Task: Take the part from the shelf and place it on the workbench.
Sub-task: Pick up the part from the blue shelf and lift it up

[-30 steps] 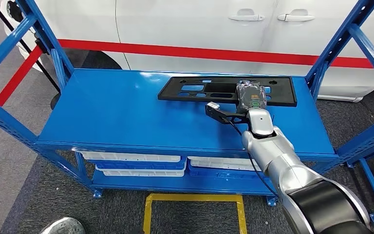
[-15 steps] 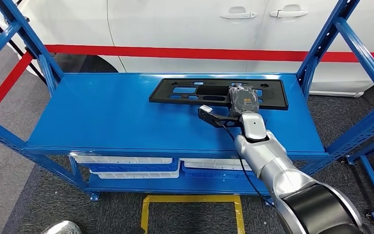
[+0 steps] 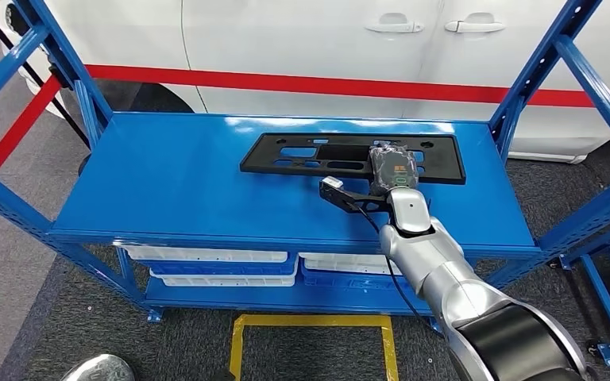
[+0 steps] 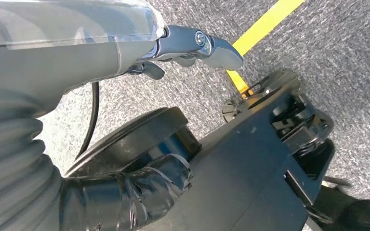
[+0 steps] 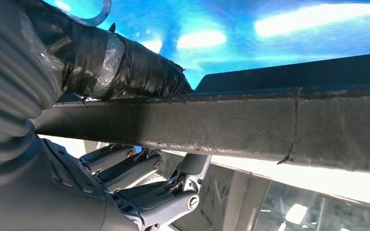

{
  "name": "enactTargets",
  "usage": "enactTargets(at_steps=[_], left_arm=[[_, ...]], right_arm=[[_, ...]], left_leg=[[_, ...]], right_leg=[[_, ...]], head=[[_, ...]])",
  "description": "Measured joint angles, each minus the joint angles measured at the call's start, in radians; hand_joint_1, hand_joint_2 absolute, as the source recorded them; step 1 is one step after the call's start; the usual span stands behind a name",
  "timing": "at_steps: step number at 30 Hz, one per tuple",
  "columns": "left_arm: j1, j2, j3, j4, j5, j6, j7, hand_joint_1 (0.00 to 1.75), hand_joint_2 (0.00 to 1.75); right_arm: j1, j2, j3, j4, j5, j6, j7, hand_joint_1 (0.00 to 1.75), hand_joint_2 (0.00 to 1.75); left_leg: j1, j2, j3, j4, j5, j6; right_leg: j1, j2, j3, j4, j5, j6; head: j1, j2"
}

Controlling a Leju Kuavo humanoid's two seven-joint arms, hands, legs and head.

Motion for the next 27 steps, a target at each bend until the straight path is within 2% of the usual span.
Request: enactTargets(at_steps=[2, 3, 6, 7, 8, 10, 12, 13, 14, 15, 17, 19, 22, 23, 24, 26, 27], left_arm=[[-0.001, -0.001, 0.0, 0.0, 0.0, 0.0, -0.002, 0.0, 1.75], [-0.001, -0.001, 0.0, 0.0, 0.0, 0.001, -0.004, 0.0, 1.75], [0.0, 0.0, 0.0, 0.0, 0.0, 0.002, -0.005, 0.0, 1.75], [0.0, 0.0, 0.0, 0.0, 0.0, 0.002, -0.005, 0.0, 1.75], [0.001, 0.0, 0.0, 0.0, 0.0, 0.002, -0.005, 0.0, 1.75], [0.001, 0.0, 0.0, 0.0, 0.0, 0.002, -0.005, 0.0, 1.75], [0.0, 0.0, 0.0, 0.0, 0.001, 0.002, -0.005, 0.0, 1.75], [0.0, 0.0, 0.0, 0.0, 0.001, 0.002, -0.005, 0.0, 1.75], [0.0, 0.0, 0.0, 0.0, 0.001, 0.002, -0.005, 0.0, 1.75], [0.0, 0.0, 0.0, 0.0, 0.0, 0.002, -0.005, 0.0, 1.75], [-0.001, 0.002, 0.0, 0.0, 0.0, 0.002, -0.005, 0.0, 1.75], [-0.002, 0.004, 0.0, -0.001, 0.0, 0.003, -0.006, 0.0, 1.75], [-0.001, 0.004, 0.0, -0.001, -0.001, 0.004, -0.008, 0.0, 1.75], [-0.001, 0.004, 0.0, -0.001, -0.001, 0.005, -0.009, 0.0, 1.75], [-0.002, 0.004, 0.0, -0.001, -0.002, 0.005, -0.01, 0.0, 1.75], [-0.002, 0.004, 0.0, -0.001, -0.002, 0.006, -0.014, 0.0, 1.75], [-0.002, 0.004, 0.0, -0.001, -0.002, 0.006, -0.015, 0.0, 1.75]], right_arm=[[-0.003, 0.0, 0.0, 0.0, 0.0, 0.0, 0.0, 1.75, 1.75], [-0.004, 0.0, 0.0, 0.0, 0.0, 0.0, 0.0, 1.75, 1.75], [-0.004, 0.0, 0.0, 0.0, -0.001, 0.0, 0.0, 1.75, 1.75], [-0.004, 0.001, 0.0, 0.0, -0.001, 0.0, 0.0, 1.75, 1.75], [-0.005, 0.001, 0.0, 0.0, -0.001, 0.0, 0.0, 1.75, 1.75], [-0.005, 0.001, 0.0, 0.0, -0.001, 0.0, 0.0, 1.75, 1.75], [-0.003, 0.001, 0.0, 0.0, -0.001, 0.0, 0.0, 1.75, 1.75], [-0.001, 0.001, 0.0, 0.0, -0.001, 0.0, 0.0, 1.75, 1.75], [0.0, 0.001, 0.0, 0.0, -0.001, 0.0, 0.0, 1.75, 1.75], [0.0, 0.001, 0.0, 0.0, -0.001, 0.0, 0.0, 1.75, 1.75], [-0.001, 0.001, 0.0, 0.0, -0.001, 0.0, 0.0, 1.75, 1.75], [-0.002, 0.001, 0.0, 0.0, -0.002, 0.0, -0.001, 1.75, 1.75], [-0.001, 0.002, 0.0, 0.0, -0.003, 0.0, -0.003, 1.75, 1.75], [-0.002, 0.002, 0.0, 0.0, -0.004, 0.0, -0.003, 1.75, 1.75], [-0.002, 0.001, 0.0, 0.0, -0.004, 0.0, -0.003, 1.75, 1.75], [-0.001, 0.0, 0.0, 0.0, -0.005, 0.001, -0.003, 1.75, 1.75], [0.002, 0.0, 0.0, 0.0, -0.006, 0.001, -0.003, 1.75, 1.75]], left_leg=[[0.0, -0.001, -0.012, 0.013, 0.001, -0.009], [-0.001, -0.002, -0.016, 0.018, 0.003, -0.015], [-0.002, -0.004, -0.024, 0.019, 0.016, -0.036], [0.0, -0.004, -0.03, 0.026, 0.007, -0.042], [0.001, -0.004, -0.039, 0.046, -0.014, -0.046], [0.004, -0.002, -0.077, 0.151, -0.097, -0.055], [0.004, -0.002, -0.112, 0.28, -0.166, -0.06], [0.004, -0.002, -0.11, 0.307, -0.174, -0.059], [0.003, -0.002, -0.089, 0.296, -0.166, -0.055], [0.001, -0.002, -0.052, 0.251, -0.145, -0.049], [-0.005, -0.002, 0.046, 0.102, -0.113, -0.03], [-0.012, -0.002, 0.098, 0.013, -0.1, -0.018], [-0.014, 0.0, 0.099, -0.013, -0.079, -0.008], [-0.011, 0.002, 0.098, -0.024, -0.068, -0.003], [-0.007, 0.004, 0.096, -0.034, -0.057, 0.002], [-0.005, 0.006, 0.084, -0.038, -0.044, 0.007], [-0.004, 0.006, 0.077, -0.035, -0.04, 0.006]], right_leg=[[0.0, 0.001, 0.067, -0.118, 0.037, -0.001], [0.002, 0.003, 0.083, -0.15, 0.043, -0.004], [0.006, 0.005, 0.075, -0.162, 0.054, -0.024], [0.005, 0.003, 0.07, -0.164, 0.061, -0.033], [0.004, 0.002, 0.066, -0.167, 0.068, -0.043], [0.004, -0.001, 0.052, -0.171, 0.083, -0.056], [0.008, -0.002, 0.034, -0.17, 0.096, -0.059], [0.011, -0.002, 0.026, -0.169, 0.102, -0.059], [0.014, -0.002, 0.018, -0.169, 0.108, -0.059], [0.016, -0.002, 0.012, -0.168, 0.113, -0.059], [0.02, -0.002, 0.004, -0.168, 0.122, -0.057], [0.019, -0.003, 0.001, -0.172, 0.133, -0.047], [0.016, -0.003, -0.001, -0.181, 0.146, -0.029], [0.017, -0.002, -0.008, -0.169, 0.134, -0.024], [0.016, -0.002, -0.021, -0.141, 0.11, -0.019], [0.012, -0.001, -0.065, -0.025, 0.034, -0.012], [0.009, -0.001, -0.086, 0.035, 0.005, -0.008]], head=[[0.0, 0.0], [0.0, 0.0], [-0.001, 0.0], [-0.001, 0.0], [-0.001, 0.0], [-0.002, 0.0], [-0.002, 0.0], [-0.002, 0.0], [-0.003, 0.0], [-0.003, 0.0], [-0.002, 0.0], [-0.002, 0.0], [-0.002, 0.0], [-0.002, 0.0], [-0.001, 0.0], [-0.001, 0.0], [-0.001, 0.0]])
